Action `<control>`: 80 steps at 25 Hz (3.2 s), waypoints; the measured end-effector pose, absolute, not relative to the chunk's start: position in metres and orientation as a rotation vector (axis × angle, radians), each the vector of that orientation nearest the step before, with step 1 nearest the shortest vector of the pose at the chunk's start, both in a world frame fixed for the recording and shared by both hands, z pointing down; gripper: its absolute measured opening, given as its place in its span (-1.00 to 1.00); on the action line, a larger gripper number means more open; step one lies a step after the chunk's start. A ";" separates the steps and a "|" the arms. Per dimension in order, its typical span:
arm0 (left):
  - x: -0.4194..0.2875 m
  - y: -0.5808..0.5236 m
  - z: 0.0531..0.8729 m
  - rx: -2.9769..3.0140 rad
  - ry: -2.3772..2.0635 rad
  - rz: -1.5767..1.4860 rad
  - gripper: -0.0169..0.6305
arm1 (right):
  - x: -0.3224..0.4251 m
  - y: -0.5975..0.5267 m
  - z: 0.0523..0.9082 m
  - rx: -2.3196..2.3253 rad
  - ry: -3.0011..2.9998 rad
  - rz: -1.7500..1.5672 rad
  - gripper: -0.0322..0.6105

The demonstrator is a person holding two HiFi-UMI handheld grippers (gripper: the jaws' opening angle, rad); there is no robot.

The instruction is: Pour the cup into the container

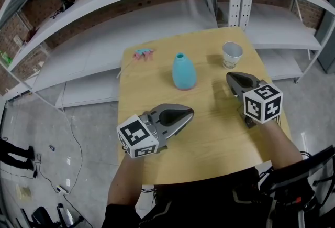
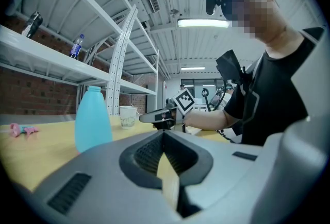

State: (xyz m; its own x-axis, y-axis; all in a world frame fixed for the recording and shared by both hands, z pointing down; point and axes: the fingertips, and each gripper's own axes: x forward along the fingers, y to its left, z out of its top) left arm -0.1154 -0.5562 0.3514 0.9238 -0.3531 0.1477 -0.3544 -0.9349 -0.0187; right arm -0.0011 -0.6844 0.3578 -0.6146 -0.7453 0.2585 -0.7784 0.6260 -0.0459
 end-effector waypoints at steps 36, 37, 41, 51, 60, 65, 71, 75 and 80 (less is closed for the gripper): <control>-0.123 -0.580 0.351 2.957 -0.841 0.267 -0.94 | -0.014 -0.676 0.362 1.037 -2.662 0.233 -0.89; -0.122 -0.578 0.352 2.946 -0.857 0.274 -0.94 | -0.013 -0.668 0.364 1.017 -2.652 0.226 -0.89; -0.111 -0.542 0.355 2.924 -0.901 0.262 -0.94 | -0.004 -0.614 0.370 0.959 -2.658 0.233 -0.89; -0.083 -0.372 0.339 2.867 -1.027 0.147 -0.94 | 0.060 -0.433 0.353 1.092 -2.748 0.310 -0.89; -0.052 -0.151 0.336 2.807 -1.175 0.071 -0.94 | 0.087 -0.233 0.325 1.084 -2.782 0.133 -0.89; -0.038 -0.045 0.336 2.845 -1.285 0.112 -0.94 | 0.094 -0.126 0.336 1.103 -2.792 0.087 -0.89; -0.029 0.045 0.324 2.823 -1.316 0.126 -0.94 | 0.119 -0.036 0.321 1.147 -2.795 0.055 -0.89; -0.010 0.111 0.332 2.818 -1.274 0.101 -0.94 | 0.129 0.031 0.320 1.122 -2.824 0.063 -0.89; -0.002 0.197 0.353 2.741 -1.318 0.209 -0.94 | 0.145 0.127 0.318 1.110 -2.821 0.037 -0.89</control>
